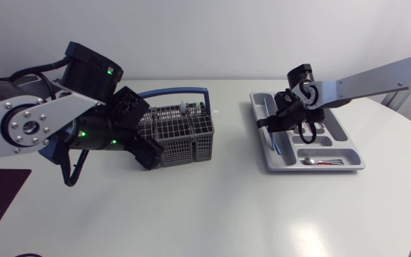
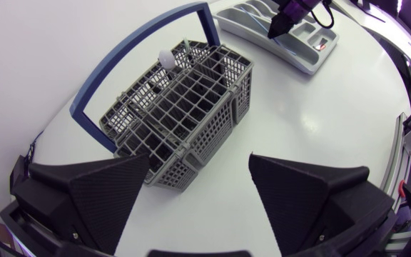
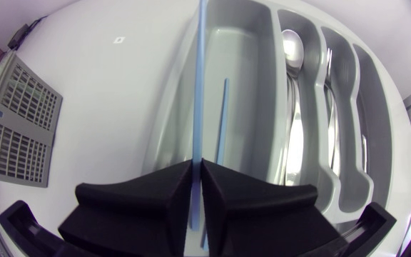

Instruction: Unload the cutlery basket into the drawer organizer.

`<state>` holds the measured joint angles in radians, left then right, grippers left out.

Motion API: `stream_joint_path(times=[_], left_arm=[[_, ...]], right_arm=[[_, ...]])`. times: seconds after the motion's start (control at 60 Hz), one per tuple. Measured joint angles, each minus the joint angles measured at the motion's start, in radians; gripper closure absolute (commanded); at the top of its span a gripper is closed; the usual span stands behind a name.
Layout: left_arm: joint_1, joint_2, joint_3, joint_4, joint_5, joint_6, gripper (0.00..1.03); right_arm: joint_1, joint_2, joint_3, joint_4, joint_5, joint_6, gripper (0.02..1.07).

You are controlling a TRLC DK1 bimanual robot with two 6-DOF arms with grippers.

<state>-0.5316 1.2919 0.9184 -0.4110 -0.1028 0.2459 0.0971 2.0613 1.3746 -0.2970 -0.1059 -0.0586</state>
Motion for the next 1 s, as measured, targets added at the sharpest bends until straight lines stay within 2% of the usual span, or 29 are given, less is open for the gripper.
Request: stream_joint_path(times=[0.1, 0.267, 0.283, 0.433, 0.533, 0.633, 0.767, 0.867, 0.917, 1.0], left_arm=[[0.000, -0.013, -0.026, 0.014, -0.019, 0.003, 0.06], [0.013, -0.026, -0.061, 0.055, -0.034, 0.021, 0.07], [0.015, -0.027, -0.063, 0.059, -0.034, 0.021, 0.07], [0.042, -0.029, -0.078, 0.103, -0.038, 0.022, 0.07], [0.058, -0.031, -0.098, 0.143, -0.038, 0.022, 0.09], [0.088, -0.031, -0.120, 0.187, -0.038, 0.022, 0.17], [0.142, -0.031, -0.129, 0.262, -0.038, 0.021, 0.40], [0.161, -0.031, -0.140, 0.320, -0.042, 0.021, 0.50], [0.163, -0.028, -0.142, 0.335, -0.042, 0.021, 0.54], [0.162, -0.011, -0.142, 0.355, -0.041, 0.021, 0.54]], right_arm=[[0.000, 0.005, -0.002, -0.002, 0.019, 0.003, 0.50], [0.017, -0.099, -0.094, 0.087, 0.034, 0.002, 0.50], [0.023, -0.116, -0.108, 0.097, 0.030, 0.000, 0.51], [0.093, -0.283, -0.217, 0.198, -0.064, -0.020, 0.84], [0.148, -0.356, -0.253, 0.238, -0.131, -0.024, 1.01], [0.197, -0.388, -0.268, 0.257, -0.161, -0.024, 1.02], [0.256, -0.391, -0.272, 0.273, -0.189, -0.024, 1.02], [0.297, -0.391, -0.273, 0.286, -0.201, -0.024, 1.02], [0.315, -0.391, -0.273, 0.295, -0.202, -0.024, 1.02], [0.342, -0.381, -0.268, 0.301, -0.205, -0.024, 1.02]])
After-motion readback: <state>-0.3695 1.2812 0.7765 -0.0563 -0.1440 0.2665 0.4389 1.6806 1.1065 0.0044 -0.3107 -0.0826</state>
